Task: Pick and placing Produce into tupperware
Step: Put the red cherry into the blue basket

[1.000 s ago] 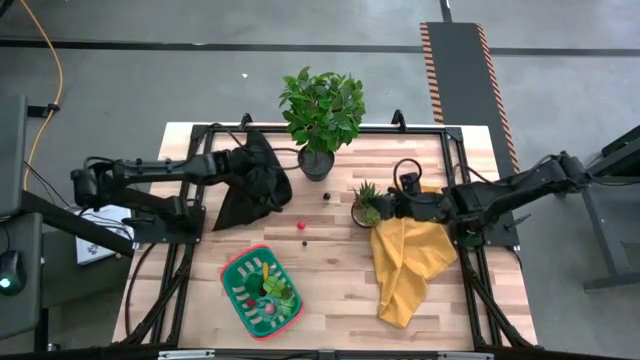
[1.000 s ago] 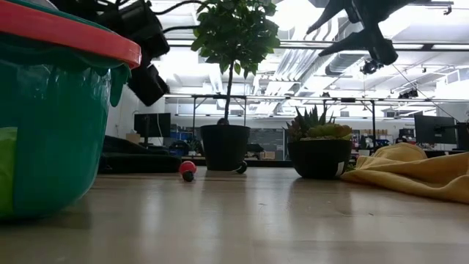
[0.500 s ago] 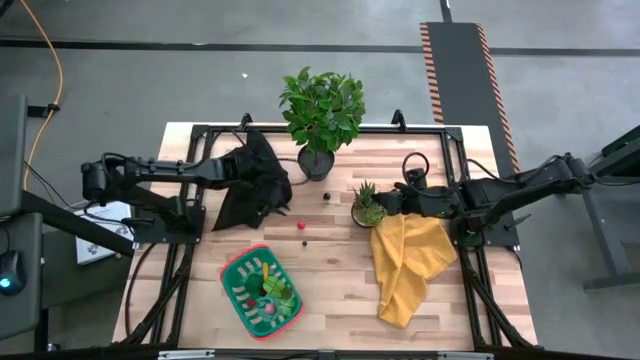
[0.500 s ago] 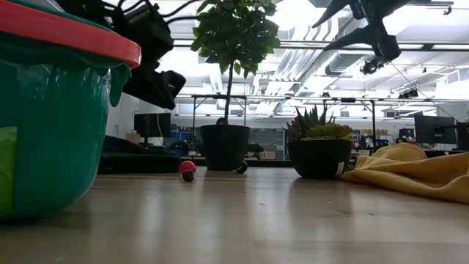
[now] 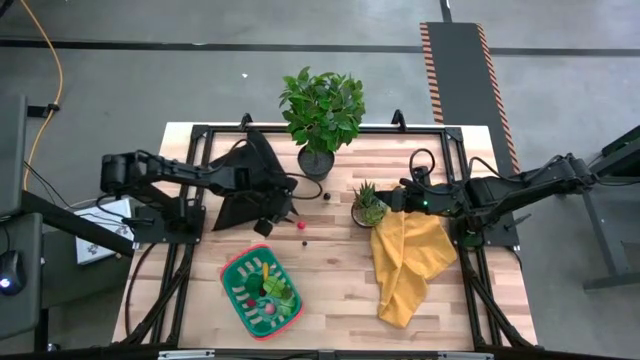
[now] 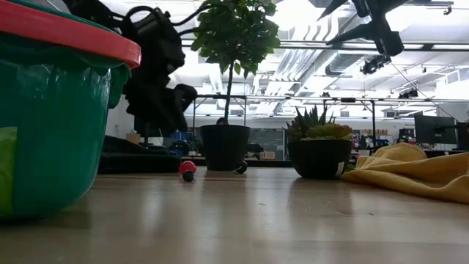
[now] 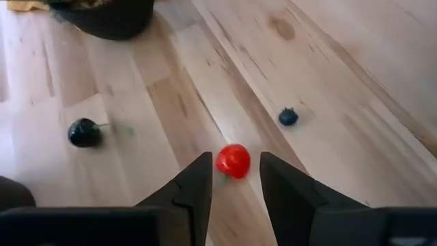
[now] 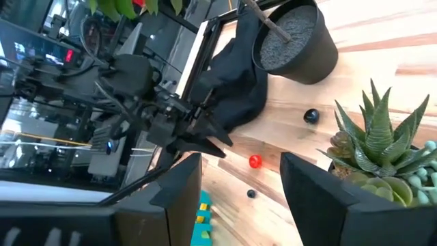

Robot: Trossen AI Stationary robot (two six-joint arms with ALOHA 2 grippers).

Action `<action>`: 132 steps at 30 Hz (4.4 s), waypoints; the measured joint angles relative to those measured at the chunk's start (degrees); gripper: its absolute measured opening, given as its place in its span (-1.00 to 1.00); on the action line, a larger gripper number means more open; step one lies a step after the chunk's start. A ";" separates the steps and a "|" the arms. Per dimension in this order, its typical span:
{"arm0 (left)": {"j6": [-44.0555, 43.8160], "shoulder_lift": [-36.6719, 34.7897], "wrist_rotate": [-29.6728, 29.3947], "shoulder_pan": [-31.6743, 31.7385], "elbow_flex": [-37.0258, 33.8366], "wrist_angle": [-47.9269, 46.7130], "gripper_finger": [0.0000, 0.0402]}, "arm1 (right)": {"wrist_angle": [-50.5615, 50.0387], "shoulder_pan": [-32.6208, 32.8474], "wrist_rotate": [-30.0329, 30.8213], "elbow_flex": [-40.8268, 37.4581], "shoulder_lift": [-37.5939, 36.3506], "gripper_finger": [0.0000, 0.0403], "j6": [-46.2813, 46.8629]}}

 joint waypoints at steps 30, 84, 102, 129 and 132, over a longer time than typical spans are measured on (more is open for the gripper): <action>0.33 8.05 -0.17 -0.04 0.27 5.86 -0.10 | 0.12 0.00 0.04 0.00 0.04 -0.05 0.29; 1.73 13.20 1.28 -0.04 5.89 1.27 0.12 | -1.14 0.00 0.27 0.00 0.07 -0.05 0.11; 1.66 16.11 1.07 -0.09 6.76 -0.78 0.12 | -2.28 0.01 0.28 0.00 0.07 -0.05 -0.50; 1.49 17.68 1.09 -0.04 7.97 -2.13 -0.14 | -2.72 0.01 0.28 0.00 0.07 -0.05 -0.93; 1.49 17.68 1.09 -0.04 7.99 -1.71 -0.13 | -2.72 0.01 0.28 0.00 0.07 -0.05 -0.93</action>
